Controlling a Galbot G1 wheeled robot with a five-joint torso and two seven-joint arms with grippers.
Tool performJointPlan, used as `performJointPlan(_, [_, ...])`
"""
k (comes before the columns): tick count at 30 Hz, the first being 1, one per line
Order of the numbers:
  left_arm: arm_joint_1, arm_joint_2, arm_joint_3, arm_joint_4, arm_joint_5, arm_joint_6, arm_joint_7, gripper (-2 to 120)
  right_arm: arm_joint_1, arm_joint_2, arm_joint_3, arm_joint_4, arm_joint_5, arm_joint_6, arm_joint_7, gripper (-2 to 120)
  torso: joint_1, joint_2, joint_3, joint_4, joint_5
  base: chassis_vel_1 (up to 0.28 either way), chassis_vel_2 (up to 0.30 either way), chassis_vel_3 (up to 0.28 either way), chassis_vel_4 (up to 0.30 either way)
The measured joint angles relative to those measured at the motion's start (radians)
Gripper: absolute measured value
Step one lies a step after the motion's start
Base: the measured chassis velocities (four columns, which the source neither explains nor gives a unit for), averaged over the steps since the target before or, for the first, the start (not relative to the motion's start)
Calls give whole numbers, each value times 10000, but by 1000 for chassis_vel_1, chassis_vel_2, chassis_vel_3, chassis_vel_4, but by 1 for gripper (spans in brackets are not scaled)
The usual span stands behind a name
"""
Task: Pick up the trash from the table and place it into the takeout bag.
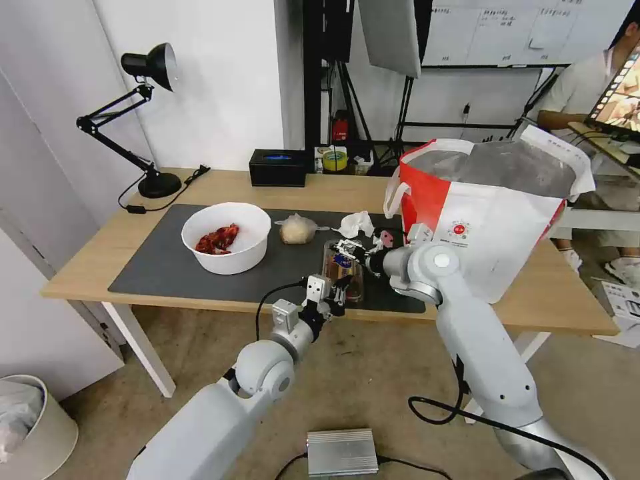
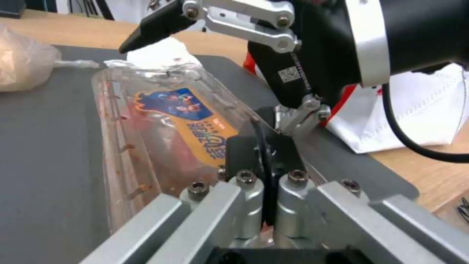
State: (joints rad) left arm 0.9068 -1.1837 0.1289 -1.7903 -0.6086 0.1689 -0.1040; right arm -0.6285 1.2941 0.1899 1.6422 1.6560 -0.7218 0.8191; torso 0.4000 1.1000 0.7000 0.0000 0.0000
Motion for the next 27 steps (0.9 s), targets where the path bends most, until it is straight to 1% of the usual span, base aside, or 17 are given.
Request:
performJointPlan(18, [34,9,-1,-32,-5,-48,1,0,268,173,-134,-282,-156,-1,-2,100,0,0,0,0,0,0,0,0,0])
performJointPlan(19, [35,11,-2,-34,-7,-52,1,0,292,177,-144,-305,-155,-2,-2,97,0,0,0,0,0,0,0,0,0])
performJointPlan(22, [36,19,-2,-40,-9,-60,1,0,306,178,-164,-324,-155,-2,4,86,0,0,0,0,0,0,0,0,0])
performJointPlan(23, [36,19,-2,-40,-9,-60,1,0,306,178,-164,-324,-155,-2,4,86,0,0,0,0,0,0,0,0,0])
performJointPlan(26, [37,13,-3,-41,-10,-77,1,0,300,176,-169,-328,-156,-1,32,71,0,0,0,0,0,0,0,0,0])
performJointPlan(27, [37,13,-3,-41,-10,-77,1,0,300,176,-169,-328,-156,-1,32,71,0,0,0,0,0,0,0,0,0])
